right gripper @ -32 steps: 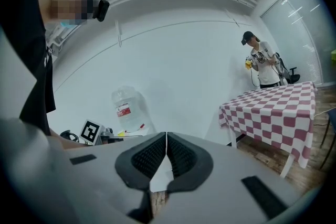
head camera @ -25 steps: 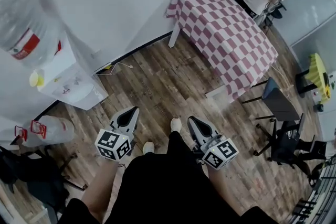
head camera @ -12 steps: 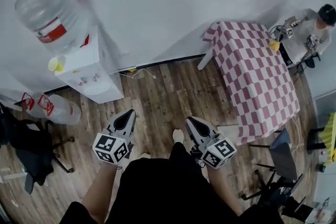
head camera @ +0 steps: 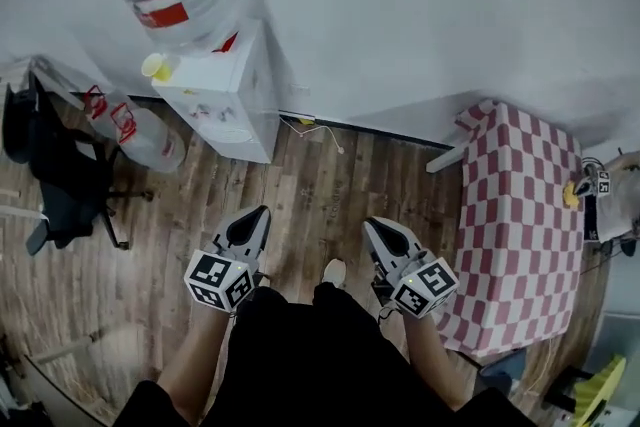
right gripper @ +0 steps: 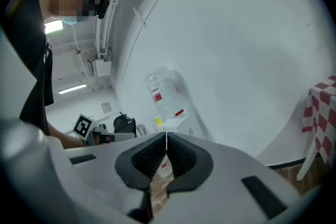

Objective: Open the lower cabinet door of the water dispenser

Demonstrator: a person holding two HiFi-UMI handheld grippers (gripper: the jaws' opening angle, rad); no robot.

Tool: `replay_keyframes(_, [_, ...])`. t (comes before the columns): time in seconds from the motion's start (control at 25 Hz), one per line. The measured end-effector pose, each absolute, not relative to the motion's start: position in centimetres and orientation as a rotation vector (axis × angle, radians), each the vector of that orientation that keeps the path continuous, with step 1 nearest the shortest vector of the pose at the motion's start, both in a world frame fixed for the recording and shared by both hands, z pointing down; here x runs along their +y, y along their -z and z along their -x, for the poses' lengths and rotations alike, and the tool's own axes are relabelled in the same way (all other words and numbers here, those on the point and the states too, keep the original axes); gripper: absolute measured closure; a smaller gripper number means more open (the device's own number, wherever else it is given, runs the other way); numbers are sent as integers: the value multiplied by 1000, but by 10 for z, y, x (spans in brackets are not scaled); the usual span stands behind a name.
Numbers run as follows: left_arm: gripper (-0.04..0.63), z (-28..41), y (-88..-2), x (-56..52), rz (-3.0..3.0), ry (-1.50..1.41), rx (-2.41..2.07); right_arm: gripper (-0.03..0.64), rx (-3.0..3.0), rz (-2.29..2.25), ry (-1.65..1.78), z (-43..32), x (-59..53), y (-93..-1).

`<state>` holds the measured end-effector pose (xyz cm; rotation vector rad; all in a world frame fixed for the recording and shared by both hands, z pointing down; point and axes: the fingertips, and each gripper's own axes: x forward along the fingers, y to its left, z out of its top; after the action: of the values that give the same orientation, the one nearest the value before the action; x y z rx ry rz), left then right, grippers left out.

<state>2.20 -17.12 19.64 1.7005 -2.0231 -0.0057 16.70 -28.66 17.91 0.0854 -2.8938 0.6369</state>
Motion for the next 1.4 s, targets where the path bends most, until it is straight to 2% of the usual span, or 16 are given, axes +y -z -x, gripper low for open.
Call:
replay_keyframes(0.4, [581,-34,-203,-145,-1377,74,-2220,594,-2833,249,-598,-127,-337,-207])
replay_keyframes(0.72, [581,-18,-221,-127,-1268,64,-2235,593,-2797,372,-542,-84,-332,-215])
replay_keyframes(1.04, [581,49,-263,-158,-1319,70,-2205,594,-2727,379,-536,-25,-327,-259])
replay_keyframes(1.4, [581,137,-323,-173,-1338,113,-2190,594,-2703,422,-469,84,-325,-326])
